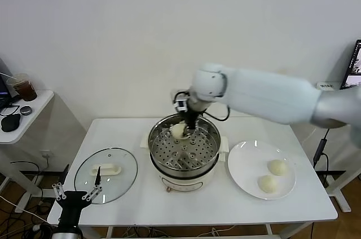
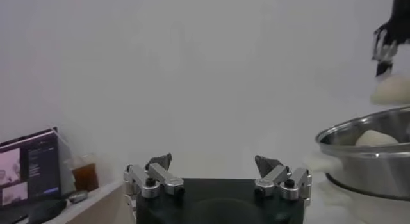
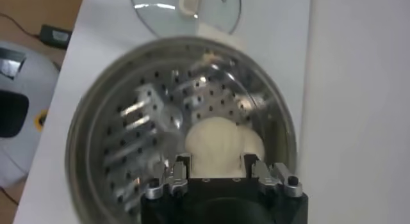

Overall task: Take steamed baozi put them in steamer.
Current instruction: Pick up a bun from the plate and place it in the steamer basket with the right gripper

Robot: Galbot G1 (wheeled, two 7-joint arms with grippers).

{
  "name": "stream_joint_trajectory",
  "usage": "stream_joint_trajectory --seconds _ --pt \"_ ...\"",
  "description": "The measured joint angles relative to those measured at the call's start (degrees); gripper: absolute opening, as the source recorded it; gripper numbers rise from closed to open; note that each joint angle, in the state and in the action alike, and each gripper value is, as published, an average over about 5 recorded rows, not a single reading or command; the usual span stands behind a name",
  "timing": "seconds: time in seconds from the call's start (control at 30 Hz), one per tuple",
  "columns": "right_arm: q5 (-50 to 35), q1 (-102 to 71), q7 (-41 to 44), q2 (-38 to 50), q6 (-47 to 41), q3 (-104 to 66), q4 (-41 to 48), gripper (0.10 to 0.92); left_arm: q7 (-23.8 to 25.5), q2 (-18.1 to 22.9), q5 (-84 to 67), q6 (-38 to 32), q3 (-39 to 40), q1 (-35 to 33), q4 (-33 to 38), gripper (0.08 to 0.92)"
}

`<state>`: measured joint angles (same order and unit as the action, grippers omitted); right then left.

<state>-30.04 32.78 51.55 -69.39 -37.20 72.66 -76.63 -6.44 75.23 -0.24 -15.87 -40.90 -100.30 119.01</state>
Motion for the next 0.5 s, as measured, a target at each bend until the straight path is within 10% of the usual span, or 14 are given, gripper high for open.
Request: stream_joint_trajectory --seconds 0.5 --pt "0.79 -7.43 -2.48 -9.94 -3.25 -1.1 10.03 0.503 0.0 0.45 0.03 -0.27 -0.55 0.26 -0.31 0.823"
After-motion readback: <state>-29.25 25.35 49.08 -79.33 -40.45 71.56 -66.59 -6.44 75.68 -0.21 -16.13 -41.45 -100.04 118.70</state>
